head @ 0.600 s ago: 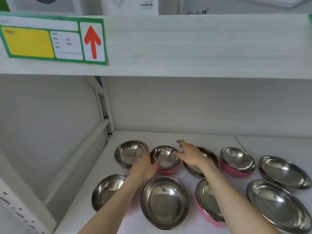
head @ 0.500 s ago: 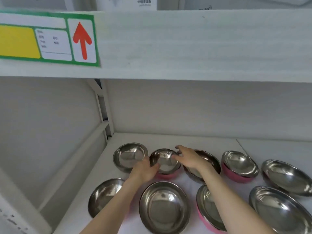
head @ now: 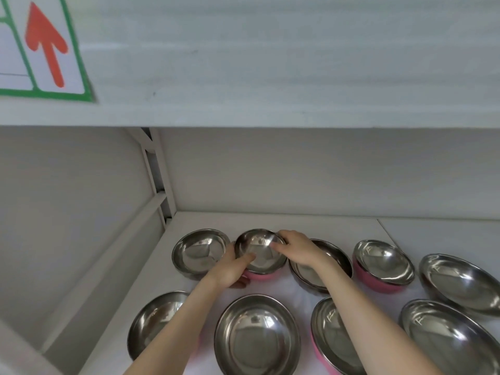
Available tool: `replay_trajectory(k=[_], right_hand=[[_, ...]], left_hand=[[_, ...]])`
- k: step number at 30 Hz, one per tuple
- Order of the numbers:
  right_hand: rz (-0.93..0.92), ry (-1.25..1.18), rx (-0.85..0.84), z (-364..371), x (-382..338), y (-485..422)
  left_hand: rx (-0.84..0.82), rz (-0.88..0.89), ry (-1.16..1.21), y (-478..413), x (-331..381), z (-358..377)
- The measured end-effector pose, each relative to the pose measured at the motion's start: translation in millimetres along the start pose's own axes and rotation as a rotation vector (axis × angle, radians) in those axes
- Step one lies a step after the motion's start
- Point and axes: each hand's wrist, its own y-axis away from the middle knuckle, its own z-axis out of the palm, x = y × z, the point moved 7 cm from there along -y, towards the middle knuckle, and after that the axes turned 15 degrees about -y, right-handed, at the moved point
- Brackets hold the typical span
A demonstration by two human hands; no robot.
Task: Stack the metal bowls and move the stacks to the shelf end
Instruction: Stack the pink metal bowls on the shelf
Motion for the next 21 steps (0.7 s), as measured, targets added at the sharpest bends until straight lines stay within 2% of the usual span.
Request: replay_trajectory(k=[9, 21], right_hand=[[-0.022, -0.132, 0.068, -40.1, -5.3, 28.3], [-0.086, -0.211, 0.143, -111.7, 13.8, 101.2]], left_hand=[[0.057, 0.064, 0.040, 10.4, 37.2, 11.0], [0.136, 0.115, 0.026, 55.2, 99.3, 73.1]])
